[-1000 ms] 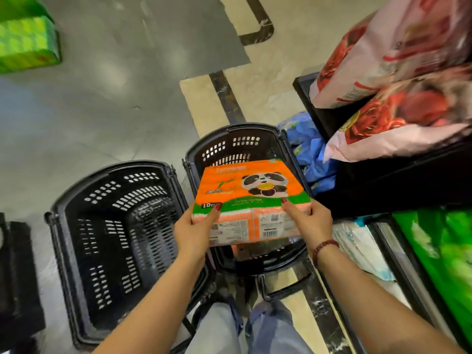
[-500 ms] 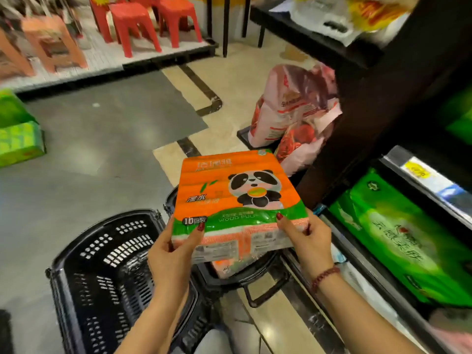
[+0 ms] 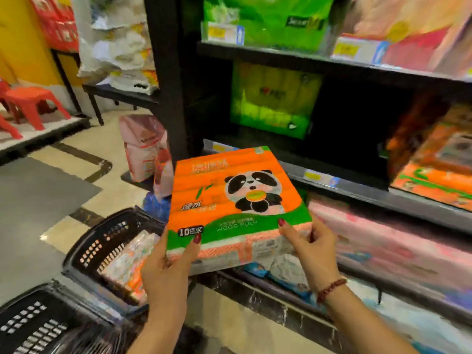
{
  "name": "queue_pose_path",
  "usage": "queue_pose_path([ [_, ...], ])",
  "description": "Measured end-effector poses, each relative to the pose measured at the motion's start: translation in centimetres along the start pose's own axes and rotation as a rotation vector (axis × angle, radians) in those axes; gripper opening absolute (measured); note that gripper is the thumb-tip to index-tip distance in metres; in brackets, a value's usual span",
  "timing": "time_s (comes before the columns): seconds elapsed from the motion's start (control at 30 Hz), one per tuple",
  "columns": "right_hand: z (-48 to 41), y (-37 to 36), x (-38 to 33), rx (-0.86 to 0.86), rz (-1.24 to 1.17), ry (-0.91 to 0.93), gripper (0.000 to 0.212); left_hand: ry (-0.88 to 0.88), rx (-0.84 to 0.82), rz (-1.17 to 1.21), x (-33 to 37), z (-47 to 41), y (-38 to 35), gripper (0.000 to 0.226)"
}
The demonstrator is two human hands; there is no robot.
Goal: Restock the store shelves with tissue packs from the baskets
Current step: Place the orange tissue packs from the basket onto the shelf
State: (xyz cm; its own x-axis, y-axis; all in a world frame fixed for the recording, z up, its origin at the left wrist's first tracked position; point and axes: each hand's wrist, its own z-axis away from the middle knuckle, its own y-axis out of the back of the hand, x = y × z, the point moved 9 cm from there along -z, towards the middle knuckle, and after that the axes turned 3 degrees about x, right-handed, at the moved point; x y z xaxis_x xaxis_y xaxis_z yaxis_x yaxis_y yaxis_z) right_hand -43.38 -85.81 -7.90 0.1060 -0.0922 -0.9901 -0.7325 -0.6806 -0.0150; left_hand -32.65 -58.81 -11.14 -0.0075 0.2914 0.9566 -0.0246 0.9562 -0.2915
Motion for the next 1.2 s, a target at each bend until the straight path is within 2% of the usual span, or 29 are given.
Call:
queue_pose_path([
  [0.1, 0.9, 7.0, -1.1, 0.134, -0.005, 0.004, 0.025, -0.002, -0.095, 0.015, -0.6, 2.5, -5.4, 0.040],
  [0.27, 1.8, 16.0, -2.4, 0.336, -0.014, 0.037, 0.022, 0.065, -0.294, -0.022, -2.5, 5.0, -14.0, 0.058],
  [0.37, 1.3, 19.3, -2.9, 0.408, 0.004, 0.058, 0.019, 0.069, -0.420, -0.068, -3.2, 5.3, -18.4, 0.060],
  [0.47, -0.2, 21.1, -2.8, 0.467, 0.059, 0.063, 0.015, 0.037, -0.541, -0.083, -3.3, 5.0, -22.7, 0.053],
  [0.7, -3.0, 22.9, 0.2, 0.555, 0.030, -0.028, 0.017, 0.060, -0.634, -0.199, -5.3, 2.3, -28.1, 0.054],
  [0.77, -3.6, 23.1, 1.0, 0.572, -0.003, -0.069, 0.024, 0.084, -0.649, -0.256, -6.0, 1.0, -28.7, 0.062],
  [0.87, -5.4, 23.1, 1.3, 0.568, -0.025, -0.155, 0.035, 0.246, -0.676, -0.266, -7.2, -0.7, -30.4, 0.091],
  [0.97, -7.1, 23.4, 1.8, 0.534, 0.063, -0.265, 0.037, 0.339, -0.758, -0.324, -8.2, -1.8, -32.6, 0.102],
  [1.03, -7.8, 23.8, 2.2, 0.524, 0.134, -0.320, 0.034, 0.305, -0.822, -0.402, -8.5, -1.8, -33.6, 0.088],
  [1.1, -8.2, 24.1, 2.2, 0.523, 0.191, -0.336, 0.030, 0.210, -0.875, -0.483, -8.6, -1.6, -34.2, 0.054],
  [1.13, -8.2, 24.3, 2.1, 0.521, 0.208, -0.330, 0.028, 0.188, -0.880, -0.480, -8.7, -1.6, -34.3, 0.045],
  [1.2, -8.1, 24.7, 1.7, 0.515, 0.217, -0.289, 0.025, 0.172, -0.885, -0.444, -9.0, -1.2, -34.4, 0.042],
])
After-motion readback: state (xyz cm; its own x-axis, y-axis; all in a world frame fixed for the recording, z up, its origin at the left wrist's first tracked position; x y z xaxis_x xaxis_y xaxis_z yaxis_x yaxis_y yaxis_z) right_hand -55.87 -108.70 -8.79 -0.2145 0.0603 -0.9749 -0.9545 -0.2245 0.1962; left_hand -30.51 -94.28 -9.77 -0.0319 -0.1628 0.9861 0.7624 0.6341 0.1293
